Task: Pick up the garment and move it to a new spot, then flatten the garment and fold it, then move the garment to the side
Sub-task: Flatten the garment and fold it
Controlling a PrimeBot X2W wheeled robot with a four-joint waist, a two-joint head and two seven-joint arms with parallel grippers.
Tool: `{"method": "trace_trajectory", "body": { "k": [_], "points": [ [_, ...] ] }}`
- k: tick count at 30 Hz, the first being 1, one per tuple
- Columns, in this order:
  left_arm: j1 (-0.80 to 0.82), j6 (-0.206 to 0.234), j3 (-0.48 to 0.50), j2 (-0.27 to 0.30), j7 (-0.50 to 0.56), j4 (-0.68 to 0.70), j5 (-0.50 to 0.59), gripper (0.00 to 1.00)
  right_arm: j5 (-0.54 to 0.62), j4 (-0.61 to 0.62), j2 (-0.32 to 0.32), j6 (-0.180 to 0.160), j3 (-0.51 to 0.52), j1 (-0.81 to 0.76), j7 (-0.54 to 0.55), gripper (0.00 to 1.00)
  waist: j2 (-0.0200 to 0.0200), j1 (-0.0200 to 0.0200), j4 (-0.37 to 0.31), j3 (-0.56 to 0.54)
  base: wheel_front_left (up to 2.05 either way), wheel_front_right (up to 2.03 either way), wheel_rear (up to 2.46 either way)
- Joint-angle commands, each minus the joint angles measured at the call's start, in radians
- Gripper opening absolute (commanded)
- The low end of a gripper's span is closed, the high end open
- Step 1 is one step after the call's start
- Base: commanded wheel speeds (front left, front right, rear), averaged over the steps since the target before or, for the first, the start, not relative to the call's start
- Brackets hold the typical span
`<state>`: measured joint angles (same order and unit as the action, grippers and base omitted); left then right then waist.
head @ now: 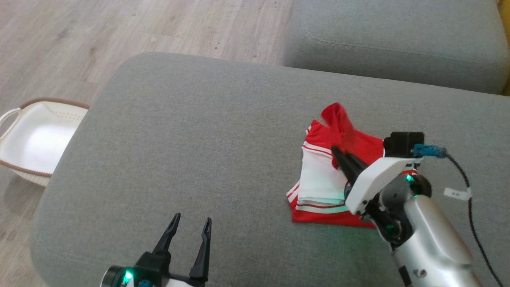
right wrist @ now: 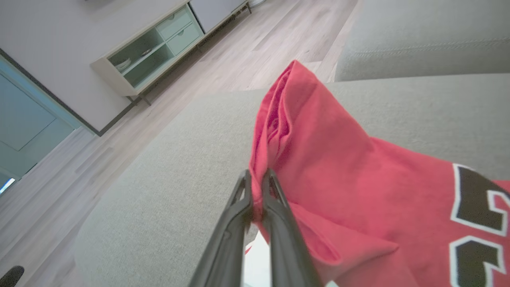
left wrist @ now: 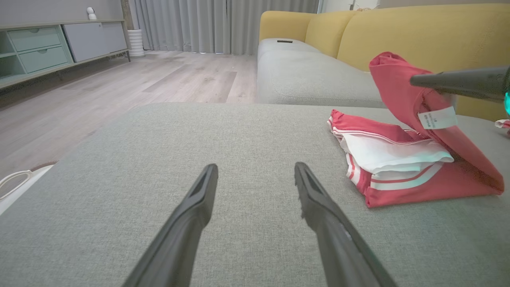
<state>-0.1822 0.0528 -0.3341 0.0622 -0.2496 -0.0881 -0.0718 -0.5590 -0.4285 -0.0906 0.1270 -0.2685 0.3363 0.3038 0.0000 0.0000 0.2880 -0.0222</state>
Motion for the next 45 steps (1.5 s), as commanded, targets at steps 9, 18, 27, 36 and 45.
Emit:
{"method": "trace_trajectory", "body": {
  "k": [9,18,27,36,45],
  "points": [
    [0.049,-0.001,0.029,-0.012,-0.012,0.039,0.003,1.00,-0.052,-0.048,0.031,0.004,-0.065,0.086,-0.126,1.00,0.0000,0.0000,0.012,0.016,0.00,0.00,0.00],
    [0.037,0.015,0.054,-0.012,-0.012,0.047,0.000,1.00,-0.093,-0.040,-0.030,0.004,-0.010,0.052,-0.364,1.00,0.0000,0.0000,-0.041,-0.009,0.00,0.00,0.00],
    [0.016,0.028,0.106,-0.012,-0.012,0.074,-0.005,1.00,-0.018,-0.069,-0.130,0.004,0.010,-0.059,-0.531,1.00,0.0000,0.0000,-0.152,-0.040,0.00,0.00,0.00],
    [-0.012,0.038,0.147,-0.012,-0.012,0.084,-0.014,1.00,0.100,-0.037,-0.116,0.004,0.019,-0.149,-0.565,1.00,0.0000,0.0000,-0.231,-0.069,0.00,0.00,0.00],
    [-0.058,0.040,0.172,-0.012,-0.012,0.093,-0.015,1.00,0.259,0.072,-0.039,0.004,0.074,-0.327,-0.565,1.00,0.0000,0.0000,-0.250,-0.118,0.00,0.00,0.00]
  ]
}}
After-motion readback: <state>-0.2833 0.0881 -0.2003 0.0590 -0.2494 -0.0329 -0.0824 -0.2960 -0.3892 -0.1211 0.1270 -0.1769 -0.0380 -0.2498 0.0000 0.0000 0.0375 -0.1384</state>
